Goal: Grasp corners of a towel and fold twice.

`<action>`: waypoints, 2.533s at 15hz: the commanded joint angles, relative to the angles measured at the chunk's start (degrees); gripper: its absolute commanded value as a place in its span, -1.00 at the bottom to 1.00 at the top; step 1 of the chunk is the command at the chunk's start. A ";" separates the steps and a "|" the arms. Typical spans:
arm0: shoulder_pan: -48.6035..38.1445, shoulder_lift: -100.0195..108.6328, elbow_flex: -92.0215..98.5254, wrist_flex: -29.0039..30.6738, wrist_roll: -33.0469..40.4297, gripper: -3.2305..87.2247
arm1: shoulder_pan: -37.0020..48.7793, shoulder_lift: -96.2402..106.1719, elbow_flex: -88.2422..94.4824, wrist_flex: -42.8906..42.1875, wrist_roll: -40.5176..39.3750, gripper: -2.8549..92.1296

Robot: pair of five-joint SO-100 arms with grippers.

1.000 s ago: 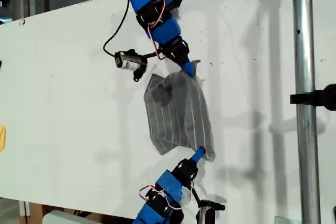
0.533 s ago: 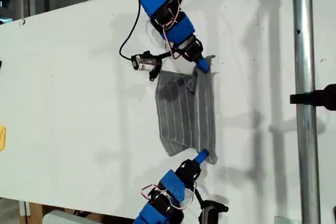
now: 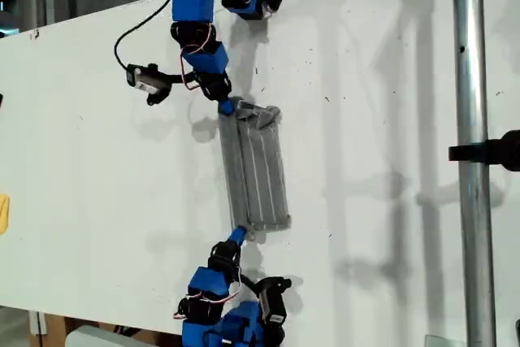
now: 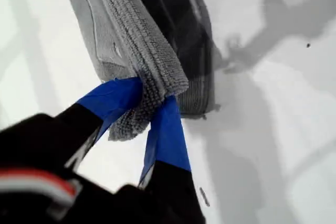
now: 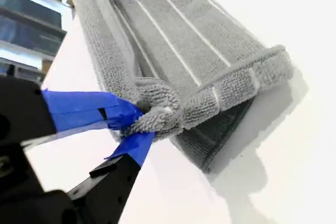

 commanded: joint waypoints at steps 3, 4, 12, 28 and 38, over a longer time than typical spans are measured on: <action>9.84 6.24 6.15 -6.94 -7.47 -0.99 | -9.58 0.79 -2.37 1.41 5.89 -0.95; 13.18 4.22 8.70 -12.04 -10.99 -0.99 | -13.27 -0.79 -0.88 0.09 9.84 -0.95; 13.45 -28.30 6.24 -30.85 -18.81 -0.99 | -14.41 -18.90 4.75 -16.70 19.78 -0.95; 16.17 31.38 10.90 17.84 -30.41 -0.52 | -12.92 55.02 14.33 35.77 31.46 -0.21; 23.55 43.59 28.04 5.71 -35.16 -0.99 | -9.14 -45.97 -24.61 2.81 34.19 0.06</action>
